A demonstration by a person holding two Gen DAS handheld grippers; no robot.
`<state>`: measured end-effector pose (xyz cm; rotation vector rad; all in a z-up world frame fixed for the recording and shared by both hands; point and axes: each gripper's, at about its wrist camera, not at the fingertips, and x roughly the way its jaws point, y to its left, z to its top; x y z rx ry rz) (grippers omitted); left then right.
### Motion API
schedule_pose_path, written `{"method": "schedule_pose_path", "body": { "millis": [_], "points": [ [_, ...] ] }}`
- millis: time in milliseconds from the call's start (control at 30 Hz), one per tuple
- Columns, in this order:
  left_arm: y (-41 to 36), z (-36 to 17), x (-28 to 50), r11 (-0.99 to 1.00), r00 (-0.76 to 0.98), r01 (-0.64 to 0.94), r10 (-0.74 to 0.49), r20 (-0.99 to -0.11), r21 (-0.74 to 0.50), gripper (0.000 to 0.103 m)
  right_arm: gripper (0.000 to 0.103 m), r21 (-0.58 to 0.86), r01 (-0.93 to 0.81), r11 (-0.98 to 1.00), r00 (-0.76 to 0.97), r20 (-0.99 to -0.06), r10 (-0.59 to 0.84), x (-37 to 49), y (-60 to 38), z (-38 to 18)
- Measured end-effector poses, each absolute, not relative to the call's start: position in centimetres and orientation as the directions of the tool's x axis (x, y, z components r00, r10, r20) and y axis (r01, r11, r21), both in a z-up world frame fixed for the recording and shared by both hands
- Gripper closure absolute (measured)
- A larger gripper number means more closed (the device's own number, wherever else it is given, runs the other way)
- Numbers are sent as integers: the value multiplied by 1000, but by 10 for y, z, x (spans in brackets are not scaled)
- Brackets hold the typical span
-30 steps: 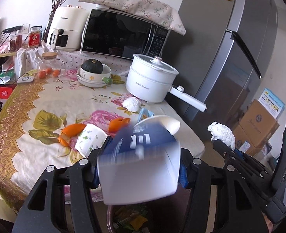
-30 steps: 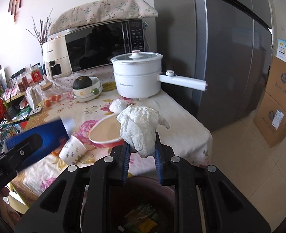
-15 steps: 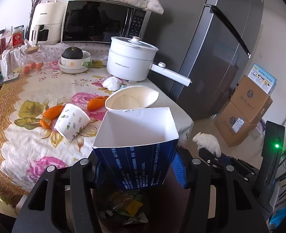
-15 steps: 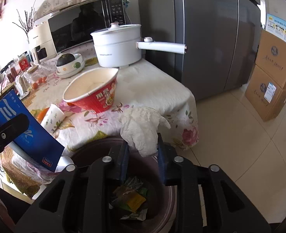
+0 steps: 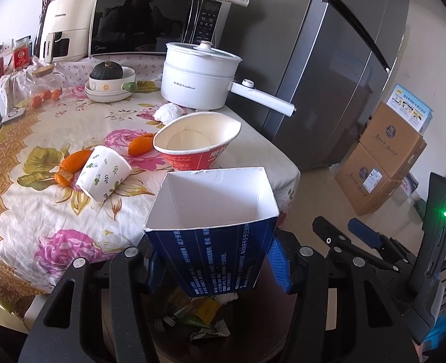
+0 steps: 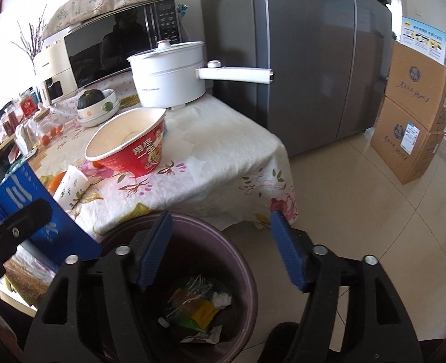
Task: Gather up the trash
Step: 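Open the right tool to drop the tissue while the left tool releases the carton, then move both open tools from the bin back over the table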
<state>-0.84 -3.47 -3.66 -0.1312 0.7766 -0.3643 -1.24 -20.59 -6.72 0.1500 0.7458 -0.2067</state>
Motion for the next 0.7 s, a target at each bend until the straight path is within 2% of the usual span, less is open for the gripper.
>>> {"method": "schedule_pose_path", "body": {
  "millis": [100,233,367,467,700],
  "points": [
    [-40,-41,-9,929,641,281,-367,-674,-239,47,22,51,266,963,713,-682,-161,-14,-211,-68],
    [-47,-46,-10,932,629,288,-357,-691,-219,47,13,48,312,949,707,-679,-198,-17,-219,-69],
    [-51,-53,-9,939,620,281,-334,-710,-197,46,10,43,362,931,697,-675,-240,-19,-228,-69],
    [-53,-60,-6,941,600,273,-330,-729,-201,40,9,51,377,925,691,-681,-244,-19,-233,-72],
    [-57,-65,-7,940,589,284,-327,-739,-190,39,9,40,365,930,691,-680,-243,-19,-230,-72]
  ]
}}
